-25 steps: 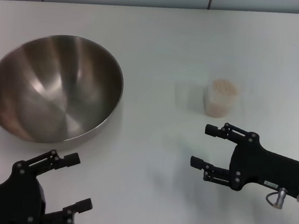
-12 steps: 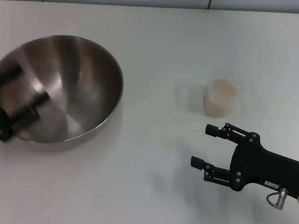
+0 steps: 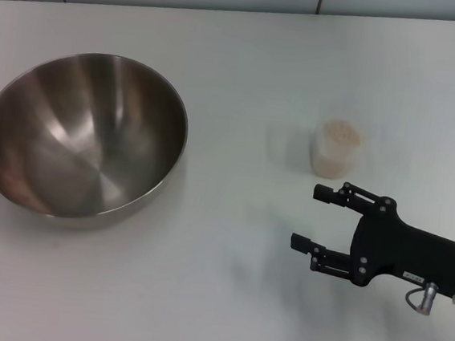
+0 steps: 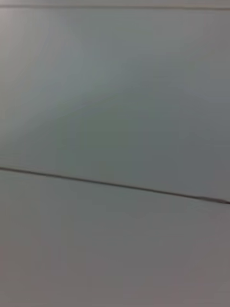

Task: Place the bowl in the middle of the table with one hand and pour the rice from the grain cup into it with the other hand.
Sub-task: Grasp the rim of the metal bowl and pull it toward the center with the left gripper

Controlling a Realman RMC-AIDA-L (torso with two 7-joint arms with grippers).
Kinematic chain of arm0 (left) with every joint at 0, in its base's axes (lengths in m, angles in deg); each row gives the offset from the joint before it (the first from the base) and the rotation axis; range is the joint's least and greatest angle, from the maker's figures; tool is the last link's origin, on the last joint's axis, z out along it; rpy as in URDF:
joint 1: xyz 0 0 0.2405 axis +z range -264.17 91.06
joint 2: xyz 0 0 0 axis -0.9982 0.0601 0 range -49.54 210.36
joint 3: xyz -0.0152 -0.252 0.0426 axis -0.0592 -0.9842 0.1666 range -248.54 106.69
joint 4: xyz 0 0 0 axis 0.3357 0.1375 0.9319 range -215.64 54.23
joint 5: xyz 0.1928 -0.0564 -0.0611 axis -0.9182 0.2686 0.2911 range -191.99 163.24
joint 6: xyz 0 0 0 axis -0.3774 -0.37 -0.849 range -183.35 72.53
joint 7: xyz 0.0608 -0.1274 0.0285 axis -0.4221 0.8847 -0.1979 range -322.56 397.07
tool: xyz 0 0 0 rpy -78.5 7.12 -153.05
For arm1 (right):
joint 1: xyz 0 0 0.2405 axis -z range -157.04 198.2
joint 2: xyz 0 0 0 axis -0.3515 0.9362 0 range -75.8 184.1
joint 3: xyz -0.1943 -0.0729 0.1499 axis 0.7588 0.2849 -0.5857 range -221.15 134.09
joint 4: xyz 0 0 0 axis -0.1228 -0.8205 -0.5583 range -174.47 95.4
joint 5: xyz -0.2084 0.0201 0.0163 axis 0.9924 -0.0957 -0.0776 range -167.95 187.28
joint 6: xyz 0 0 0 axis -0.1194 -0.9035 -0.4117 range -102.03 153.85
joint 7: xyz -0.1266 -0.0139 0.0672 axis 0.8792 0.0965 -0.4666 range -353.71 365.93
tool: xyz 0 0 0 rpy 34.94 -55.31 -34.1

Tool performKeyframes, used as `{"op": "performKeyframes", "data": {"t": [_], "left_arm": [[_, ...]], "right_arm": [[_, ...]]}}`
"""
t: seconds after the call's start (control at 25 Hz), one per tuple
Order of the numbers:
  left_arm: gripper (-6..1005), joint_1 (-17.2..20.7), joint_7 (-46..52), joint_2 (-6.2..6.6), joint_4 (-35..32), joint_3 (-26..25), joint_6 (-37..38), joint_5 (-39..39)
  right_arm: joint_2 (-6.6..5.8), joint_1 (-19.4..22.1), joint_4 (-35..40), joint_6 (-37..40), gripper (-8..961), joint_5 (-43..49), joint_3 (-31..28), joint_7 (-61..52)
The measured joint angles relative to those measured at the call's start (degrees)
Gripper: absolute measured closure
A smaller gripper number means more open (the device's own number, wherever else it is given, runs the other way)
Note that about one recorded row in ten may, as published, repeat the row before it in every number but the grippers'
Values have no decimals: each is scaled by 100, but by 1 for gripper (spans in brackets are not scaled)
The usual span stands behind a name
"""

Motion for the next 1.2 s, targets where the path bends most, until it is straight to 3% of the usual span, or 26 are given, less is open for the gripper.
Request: {"op": "performKeyframes", "data": {"t": [0.36, 0.68, 0.72, 0.76, 0.88, 1.08, 1.2], "left_arm": [[268, -156, 50, -2, 73, -64, -372, -4], [278, -440, 1433, 19, -454, 168, -951, -56], [280, -510, 2316, 13, -938, 717, -1297, -59], [281, -514, 2403, 13, -993, 792, -1334, -59], [285, -511, 3513, 11, -1677, 1757, -1821, -63], [292, -293, 4632, 24, -2624, 3167, -2337, -102], [296, -166, 5145, 31, -3140, 3674, -2537, -399]], "right_arm": [[0, -10, -2, -1, 170, -10, -1, 16], [-5, -40, -2, -6, 170, -19, -1, 22], [-5, -42, -2, -9, 170, -19, -1, 23], [-6, -44, -2, -15, 170, -19, -1, 23], [-6, -47, -1, -36, 171, -19, -1, 33], [-5, -47, -1, -46, 171, -24, -1, 109], [-2, -47, -1, -53, 171, -27, -1, 120]]}}
